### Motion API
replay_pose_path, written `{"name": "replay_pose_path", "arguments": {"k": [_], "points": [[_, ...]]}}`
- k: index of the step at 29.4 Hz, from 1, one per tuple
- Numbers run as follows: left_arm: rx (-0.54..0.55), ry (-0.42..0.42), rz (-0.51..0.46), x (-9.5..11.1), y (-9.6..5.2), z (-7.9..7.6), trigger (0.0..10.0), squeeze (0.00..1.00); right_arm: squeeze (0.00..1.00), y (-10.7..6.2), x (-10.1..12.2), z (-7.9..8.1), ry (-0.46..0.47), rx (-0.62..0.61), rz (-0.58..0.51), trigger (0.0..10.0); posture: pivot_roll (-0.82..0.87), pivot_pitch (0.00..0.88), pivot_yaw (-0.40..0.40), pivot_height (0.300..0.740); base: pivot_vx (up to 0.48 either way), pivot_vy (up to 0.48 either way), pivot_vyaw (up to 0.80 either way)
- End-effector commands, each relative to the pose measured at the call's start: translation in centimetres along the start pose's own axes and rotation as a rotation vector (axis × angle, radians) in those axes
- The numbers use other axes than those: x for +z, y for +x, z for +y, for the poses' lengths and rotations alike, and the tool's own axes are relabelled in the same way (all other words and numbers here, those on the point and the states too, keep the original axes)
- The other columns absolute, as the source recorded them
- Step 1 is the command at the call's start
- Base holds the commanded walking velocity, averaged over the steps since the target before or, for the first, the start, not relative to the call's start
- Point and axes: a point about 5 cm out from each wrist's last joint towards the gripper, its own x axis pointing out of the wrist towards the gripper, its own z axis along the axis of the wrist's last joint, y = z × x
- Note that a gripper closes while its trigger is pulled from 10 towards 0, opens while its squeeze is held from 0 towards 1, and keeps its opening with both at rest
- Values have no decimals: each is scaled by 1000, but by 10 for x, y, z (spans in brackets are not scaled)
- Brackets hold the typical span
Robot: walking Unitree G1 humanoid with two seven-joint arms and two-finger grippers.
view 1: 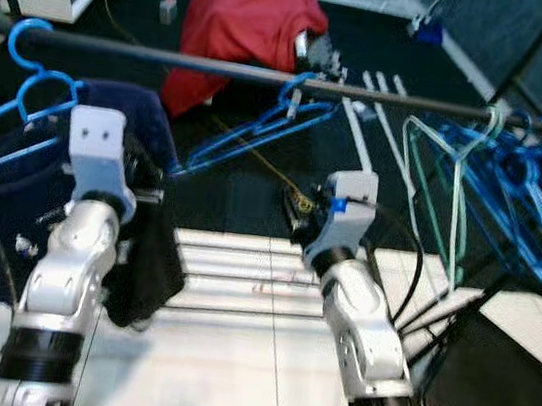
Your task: Hang hanger
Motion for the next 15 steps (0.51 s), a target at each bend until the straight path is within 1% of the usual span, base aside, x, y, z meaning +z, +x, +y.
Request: {"name": "replay_pose_path", "arguments": {"k": [1,4,7,9,12,15], "points": [[-22,10,-33,6,-1,-6,10000,0,0,-6,0,-9,7,-41,-19,10000,-41,167,-80,740,420,0,0],[-33,11,-36,7,-1,-9,10000,0,0,-10,2,-10,37,-45,-51,10000,-43,180,-74,740,417,0,0],[-49,2,-45,8,-1,-10,10000,0,0,-12,4,-9,28,-36,-64,10000,-44,189,-70,740,383,0,0],[-77,-45,-58,10,-2,-13,10000,0,0,-16,5,-7,-4,-14,-70,10000,-44,193,-69,740,0,0,0],[-124,-44,-59,10,-4,-16,10000,0,0,-20,6,-5,-22,2,-73,10000,-44,193,-69,740,0,0,0],[-129,-41,-59,10,-4,-16,10000,0,0,-21,6,-5,-23,2,-74,10000,-44,193,-69,740,0,0,0]]}}
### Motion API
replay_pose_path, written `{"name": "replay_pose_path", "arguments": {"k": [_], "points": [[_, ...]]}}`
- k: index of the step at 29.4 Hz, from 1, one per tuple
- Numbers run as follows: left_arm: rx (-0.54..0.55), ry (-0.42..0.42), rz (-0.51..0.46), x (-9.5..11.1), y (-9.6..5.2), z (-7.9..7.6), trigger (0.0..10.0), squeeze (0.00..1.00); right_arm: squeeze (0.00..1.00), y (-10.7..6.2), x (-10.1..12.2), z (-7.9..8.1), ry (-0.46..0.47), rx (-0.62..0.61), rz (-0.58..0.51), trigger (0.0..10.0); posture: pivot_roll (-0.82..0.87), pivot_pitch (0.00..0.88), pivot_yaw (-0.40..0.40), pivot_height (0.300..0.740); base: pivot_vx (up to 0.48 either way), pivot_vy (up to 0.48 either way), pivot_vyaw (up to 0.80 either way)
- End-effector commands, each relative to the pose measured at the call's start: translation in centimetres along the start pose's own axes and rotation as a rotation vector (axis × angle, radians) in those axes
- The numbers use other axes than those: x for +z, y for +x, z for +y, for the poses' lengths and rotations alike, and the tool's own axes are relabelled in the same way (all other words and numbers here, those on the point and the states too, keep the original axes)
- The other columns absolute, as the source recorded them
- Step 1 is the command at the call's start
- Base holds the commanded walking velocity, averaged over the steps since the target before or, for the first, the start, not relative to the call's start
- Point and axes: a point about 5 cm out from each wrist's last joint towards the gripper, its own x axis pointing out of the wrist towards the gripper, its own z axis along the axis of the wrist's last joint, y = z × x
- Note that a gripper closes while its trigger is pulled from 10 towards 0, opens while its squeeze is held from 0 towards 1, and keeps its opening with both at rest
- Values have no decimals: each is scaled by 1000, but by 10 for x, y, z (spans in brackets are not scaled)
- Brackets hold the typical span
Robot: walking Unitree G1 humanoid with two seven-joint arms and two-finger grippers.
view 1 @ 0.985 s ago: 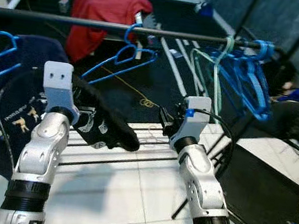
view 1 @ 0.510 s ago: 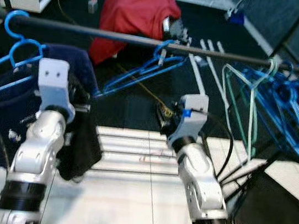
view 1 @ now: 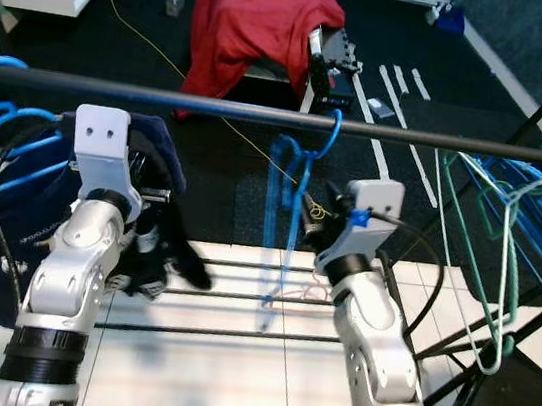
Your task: Hang hanger
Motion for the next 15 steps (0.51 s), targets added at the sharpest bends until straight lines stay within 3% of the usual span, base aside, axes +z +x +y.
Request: {"name": "replay_pose_path", "arguments": {"k": [1,8,15], "points": [[-28,-8,-47,9,-4,-3,10000,0,0,-6,0,-4,-11,-11,10,10000,-47,208,-61,740,0,0,0],[-43,-25,-36,8,-11,-4,10000,0,0,-13,8,-4,-34,-14,0,10000,-50,216,-56,740,0,0,0],[-71,-20,-18,4,-15,-13,10000,0,0,-32,16,-17,-52,-72,-3,10000,-61,232,-40,740,0,0,0]]}}
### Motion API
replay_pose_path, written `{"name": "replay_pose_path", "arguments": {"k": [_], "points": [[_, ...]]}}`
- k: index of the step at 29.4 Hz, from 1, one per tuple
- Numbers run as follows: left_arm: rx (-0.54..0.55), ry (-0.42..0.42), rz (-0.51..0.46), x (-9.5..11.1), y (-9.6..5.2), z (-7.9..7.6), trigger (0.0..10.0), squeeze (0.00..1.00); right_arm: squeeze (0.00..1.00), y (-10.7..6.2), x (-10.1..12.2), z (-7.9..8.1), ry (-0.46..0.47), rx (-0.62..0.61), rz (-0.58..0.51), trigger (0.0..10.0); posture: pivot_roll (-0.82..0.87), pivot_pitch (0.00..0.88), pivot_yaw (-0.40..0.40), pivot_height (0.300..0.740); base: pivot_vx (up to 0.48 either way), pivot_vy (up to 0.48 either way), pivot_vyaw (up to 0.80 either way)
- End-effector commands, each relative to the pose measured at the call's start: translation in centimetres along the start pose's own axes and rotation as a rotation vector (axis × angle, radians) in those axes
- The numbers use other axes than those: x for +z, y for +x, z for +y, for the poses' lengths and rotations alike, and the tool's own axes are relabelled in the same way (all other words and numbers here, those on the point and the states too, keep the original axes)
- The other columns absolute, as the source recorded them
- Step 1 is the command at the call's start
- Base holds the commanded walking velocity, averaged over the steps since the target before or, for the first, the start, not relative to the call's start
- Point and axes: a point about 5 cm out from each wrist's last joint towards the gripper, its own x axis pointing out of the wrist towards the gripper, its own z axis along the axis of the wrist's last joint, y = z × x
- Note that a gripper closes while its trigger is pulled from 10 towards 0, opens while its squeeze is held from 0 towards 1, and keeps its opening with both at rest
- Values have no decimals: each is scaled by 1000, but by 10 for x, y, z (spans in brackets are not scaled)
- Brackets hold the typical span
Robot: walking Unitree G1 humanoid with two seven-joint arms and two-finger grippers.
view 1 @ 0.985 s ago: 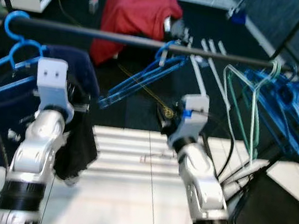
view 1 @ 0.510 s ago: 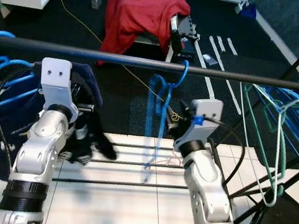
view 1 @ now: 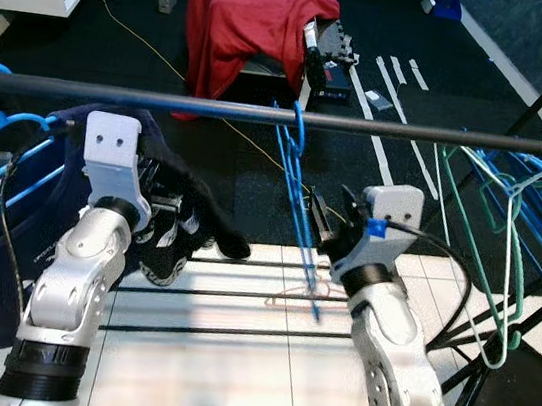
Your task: Hang hanger
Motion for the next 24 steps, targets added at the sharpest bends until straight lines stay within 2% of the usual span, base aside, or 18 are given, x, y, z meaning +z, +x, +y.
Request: {"name": "replay_pose_path", "arguments": {"k": [1,2,4,5,7,8,10,12,13,15,16,17,19,22,24], "points": [[-21,-6,-25,5,-2,-5,10000,0,0,-6,2,-5,-9,-14,-3,10000,-61,232,-40,740,0,0,0],[-18,4,-5,2,-2,-4,10000,0,0,-15,6,-8,-18,-18,-25,10000,-70,239,-30,740,0,0,0],[-18,4,-5,2,-2,-4,10000,0,0,-15,6,-8,-18,-18,-25,10000,-70,239,-30,740,0,0,0],[-12,5,8,0,-2,-2,10000,0,0,-25,8,-14,-29,-58,-32,10000,-72,241,-29,740,0,0,0],[-12,5,8,0,-2,-2,10000,0,0,-25,8,-14,-29,-58,-32,10000,-72,241,-29,740,0,0,0],[-13,7,17,-1,-3,-1,10000,0,0,-34,11,-19,-36,-94,-40,10000,-70,244,-26,740,0,0,0],[-19,5,22,-2,-4,-2,10000,0,0,-39,17,-22,-39,-119,-73,10000,-76,251,-18,740,0,0,0],[-19,5,22,-2,-4,-2,10000,0,0,-39,17,-22,-39,-119,-73,10000,-76,251,-18,740,0,0,0],[-34,1,26,-2,-5,-4,10000,0,1000,-42,25,-22,-28,-113,-119,10000,-76,254,-18,740,0,0,0],[-34,1,26,-2,-5,-4,10000,0,1000,-42,25,-22,-28,-113,-119,10000,-76,254,-18,740,0,0,0],[-44,-1,29,-2,-6,-5,10000,0,1000,-45,32,-16,-10,-59,-164,10000,-76,255,-17,740,0,0,0],[-44,-1,29,-2,-6,-5,10000,0,1000,-45,32,-16,-10,-59,-164,10000,-76,255,-17,740,0,0,0],[-51,-1,29,-1,-7,-5,10000,0,1000,-50,44,-5,65,55,-220,10000,-78,256,-17,740,0,0,0],[-49,-1,27,0,-7,-5,10000,0,1000,-49,48,-1,84,128,-231,10000,-78,256,-17,740,0,0,0],[-47,-2,23,0,-7,-4,10000,0,1000,-44,53,6,64,253,-216,10000,-78,256,-17,740,0,0,0]]}}
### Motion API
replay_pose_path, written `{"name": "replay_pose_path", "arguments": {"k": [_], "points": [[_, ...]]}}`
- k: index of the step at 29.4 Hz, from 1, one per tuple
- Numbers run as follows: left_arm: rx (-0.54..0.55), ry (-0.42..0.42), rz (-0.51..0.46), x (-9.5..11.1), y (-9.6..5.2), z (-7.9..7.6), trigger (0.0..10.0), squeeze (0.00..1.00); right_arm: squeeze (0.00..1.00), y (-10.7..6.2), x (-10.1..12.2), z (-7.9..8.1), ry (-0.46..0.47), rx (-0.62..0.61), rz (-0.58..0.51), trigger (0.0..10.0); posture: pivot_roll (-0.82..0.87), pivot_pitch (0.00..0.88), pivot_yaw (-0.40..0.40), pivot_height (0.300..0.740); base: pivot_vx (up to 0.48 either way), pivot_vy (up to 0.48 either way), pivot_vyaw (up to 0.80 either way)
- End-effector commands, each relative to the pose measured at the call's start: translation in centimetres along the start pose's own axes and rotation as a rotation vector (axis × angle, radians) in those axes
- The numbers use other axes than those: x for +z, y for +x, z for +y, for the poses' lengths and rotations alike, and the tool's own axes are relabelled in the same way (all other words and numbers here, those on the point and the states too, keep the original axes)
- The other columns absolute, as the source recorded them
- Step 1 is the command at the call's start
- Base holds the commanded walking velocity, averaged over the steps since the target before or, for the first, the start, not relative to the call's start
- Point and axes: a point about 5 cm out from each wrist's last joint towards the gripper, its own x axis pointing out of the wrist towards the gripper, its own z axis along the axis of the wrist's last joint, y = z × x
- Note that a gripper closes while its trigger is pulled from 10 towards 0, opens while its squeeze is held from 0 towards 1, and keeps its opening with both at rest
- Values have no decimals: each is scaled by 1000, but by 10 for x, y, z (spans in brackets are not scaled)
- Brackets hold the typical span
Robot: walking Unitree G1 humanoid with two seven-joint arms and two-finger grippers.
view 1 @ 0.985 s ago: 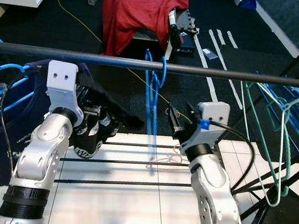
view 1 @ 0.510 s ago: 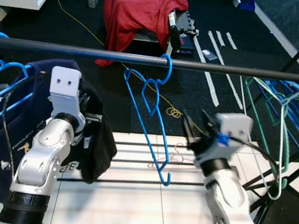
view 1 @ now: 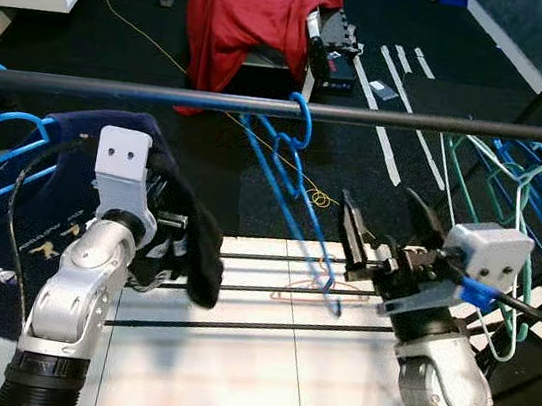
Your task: Hang hanger
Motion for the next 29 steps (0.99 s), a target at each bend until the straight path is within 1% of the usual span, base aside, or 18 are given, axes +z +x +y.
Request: {"name": "replay_pose_path", "arguments": {"k": [1,2,6,9,10,11,12,13,14,15,16,17,18,19,20,23,25,29], "points": [[-8,-4,-31,6,-3,0,10000,0,1000,3,1,8,12,108,23,10000,-77,243,-24,740,0,0,0],[-8,-4,-31,6,-3,0,10000,0,1000,3,1,8,12,108,23,10000,-77,243,-24,740,0,0,0],[-3,-5,-34,8,-3,0,10000,0,1000,10,-3,14,34,200,62,10000,-77,243,-24,740,0,0,0],[-1,-4,-34,8,-3,1,10000,0,1000,12,-6,15,36,213,79,10000,-77,243,-24,740,0,0,0],[1,-3,-33,8,-2,1,10000,0,1000,16,-12,14,40,215,116,10000,-71,224,-34,740,0,0,0],[1,-3,-33,8,-2,1,10000,0,1000,16,-12,14,40,215,116,10000,-71,224,-34,740,0,0,0],[3,-2,-34,8,-2,2,10000,0,1000,20,-20,13,48,204,169,10000,-69,221,-34,740,0,0,0],[3,1,-37,8,-2,2,10000,0,890,25,-26,11,48,192,195,10000,-69,221,-34,740,0,0,0],[3,1,-37,8,-2,2,10000,0,890,25,-26,11,48,192,195,10000,-69,221,-34,740,0,0,0],[4,4,-38,8,-2,2,10000,0,616,28,-28,9,48,183,208,10000,-69,221,-34,740,0,0,0],[3,6,-39,9,-2,3,10000,0,455,33,-30,6,30,155,214,10000,-62,211,-38,740,0,0,0],[3,6,-39,9,-2,3,10000,0,455,33,-30,6,30,155,214,10000,-62,211,-38,740,0,0,0],[4,6,-40,9,-2,3,10000,0,220,37,-31,3,10,139,218,10000,-59,205,-38,740,0,0,0],[4,5,-40,9,-2,4,10000,0,220,40,-32,0,-13,122,223,10000,-59,205,-38,740,0,0,0],[4,4,-42,9,-1,4,10000,0,0,45,-33,-4,-31,106,221,10000,-56,201,-36,740,0,0,0],[3,3,-43,9,0,4,10000,0,0,50,-34,-7,-45,95,219,10000,-56,201,-35,740,0,0,0],[1,6,-46,10,1,4,10000,0,0,58,-38,-10,-57,104,226,10000,-54,199,-32,740,0,0,0],[0,14,-47,11,3,5,10000,0,0,69,-42,-12,-43,124,240,10000,-53,197,-32,740,0,0,0]]}}
